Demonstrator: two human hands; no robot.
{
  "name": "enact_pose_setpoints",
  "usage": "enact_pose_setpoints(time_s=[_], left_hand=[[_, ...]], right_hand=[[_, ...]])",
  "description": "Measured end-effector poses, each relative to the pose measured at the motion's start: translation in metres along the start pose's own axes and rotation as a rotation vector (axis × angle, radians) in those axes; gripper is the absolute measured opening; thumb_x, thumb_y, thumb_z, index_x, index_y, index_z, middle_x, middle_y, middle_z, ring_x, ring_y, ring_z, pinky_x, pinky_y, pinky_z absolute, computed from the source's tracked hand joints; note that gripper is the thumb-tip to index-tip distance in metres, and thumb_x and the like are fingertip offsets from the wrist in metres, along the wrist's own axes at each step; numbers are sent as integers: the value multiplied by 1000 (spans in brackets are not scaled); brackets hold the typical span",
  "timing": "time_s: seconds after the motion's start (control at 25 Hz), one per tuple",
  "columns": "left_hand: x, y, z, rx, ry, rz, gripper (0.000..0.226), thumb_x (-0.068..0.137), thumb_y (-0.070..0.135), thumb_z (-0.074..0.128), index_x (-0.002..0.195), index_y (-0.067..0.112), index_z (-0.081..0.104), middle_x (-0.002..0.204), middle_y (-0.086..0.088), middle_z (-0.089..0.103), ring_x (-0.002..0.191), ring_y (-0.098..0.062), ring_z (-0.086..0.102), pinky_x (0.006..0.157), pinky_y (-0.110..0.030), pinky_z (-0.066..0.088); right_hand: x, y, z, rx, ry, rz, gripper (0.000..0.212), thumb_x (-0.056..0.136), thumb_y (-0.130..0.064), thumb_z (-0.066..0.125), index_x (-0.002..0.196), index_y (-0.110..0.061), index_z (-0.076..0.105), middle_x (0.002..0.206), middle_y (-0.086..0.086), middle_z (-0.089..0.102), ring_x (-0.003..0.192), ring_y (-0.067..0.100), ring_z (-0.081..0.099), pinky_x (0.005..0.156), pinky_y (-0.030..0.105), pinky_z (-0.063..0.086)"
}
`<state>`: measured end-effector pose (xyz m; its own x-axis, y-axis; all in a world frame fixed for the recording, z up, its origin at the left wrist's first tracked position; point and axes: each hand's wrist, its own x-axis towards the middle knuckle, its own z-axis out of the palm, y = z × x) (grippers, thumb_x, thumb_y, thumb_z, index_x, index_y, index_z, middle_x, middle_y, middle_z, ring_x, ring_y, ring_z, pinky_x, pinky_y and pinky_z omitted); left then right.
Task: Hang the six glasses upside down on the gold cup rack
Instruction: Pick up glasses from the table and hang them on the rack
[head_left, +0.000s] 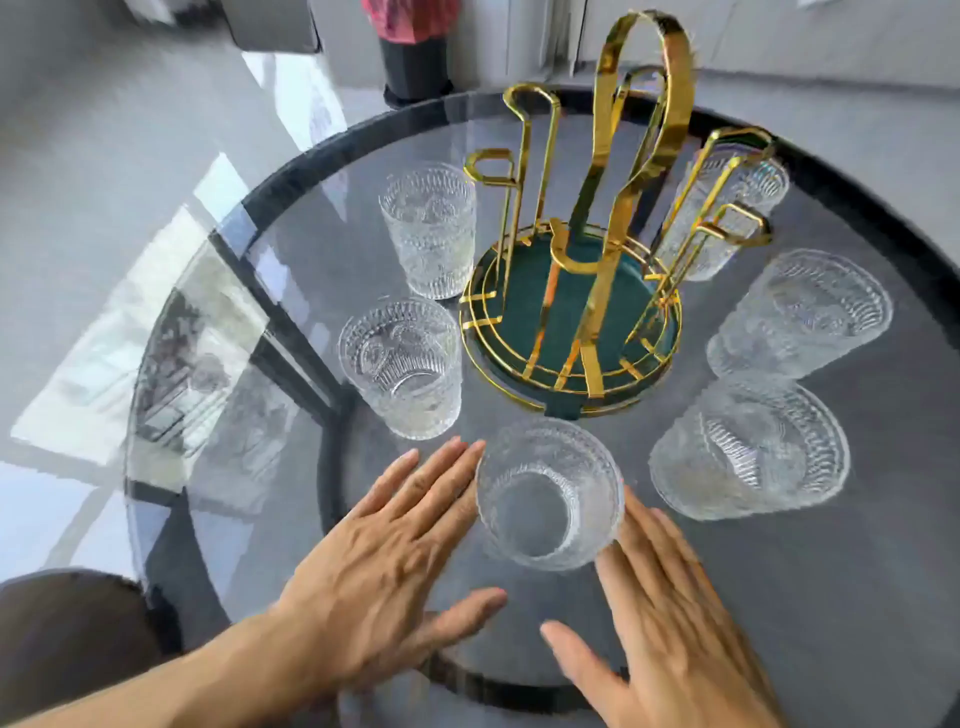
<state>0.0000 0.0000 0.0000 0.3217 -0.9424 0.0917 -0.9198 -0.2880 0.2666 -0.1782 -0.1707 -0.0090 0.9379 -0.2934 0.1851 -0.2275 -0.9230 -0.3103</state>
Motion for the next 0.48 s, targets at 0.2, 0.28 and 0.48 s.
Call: enact_pose_setpoints(time_s=[0.2,0.28,0.48], left_hand=[[-2,2,-2,70,-38,-3,86,93,72,31,158,17,20,167,-3,14,154,-17,3,123,-42,10],[-1,7,-2,50,2,-9,88,91,74,34,158,19,21,167,-1,18,154,-15,6,123,-42,10],[11,33,2,-309,252,-209,88,71,72,67,144,26,45,142,18,53,134,3,41,114,-46,32]], right_hand=[[-7,-12,-12,-53,-96,44,81,90,-59,42,148,-2,38,158,6,26,147,23,26,116,35,12],[-8,-13,-12,-28,-115,30,84,90,-65,30,155,-12,26,163,-1,13,150,13,4,119,27,-2],[-13,-9,-12,99,-82,83,86,85,-73,30,157,-31,10,159,-20,6,148,-1,-3,113,12,-11]])
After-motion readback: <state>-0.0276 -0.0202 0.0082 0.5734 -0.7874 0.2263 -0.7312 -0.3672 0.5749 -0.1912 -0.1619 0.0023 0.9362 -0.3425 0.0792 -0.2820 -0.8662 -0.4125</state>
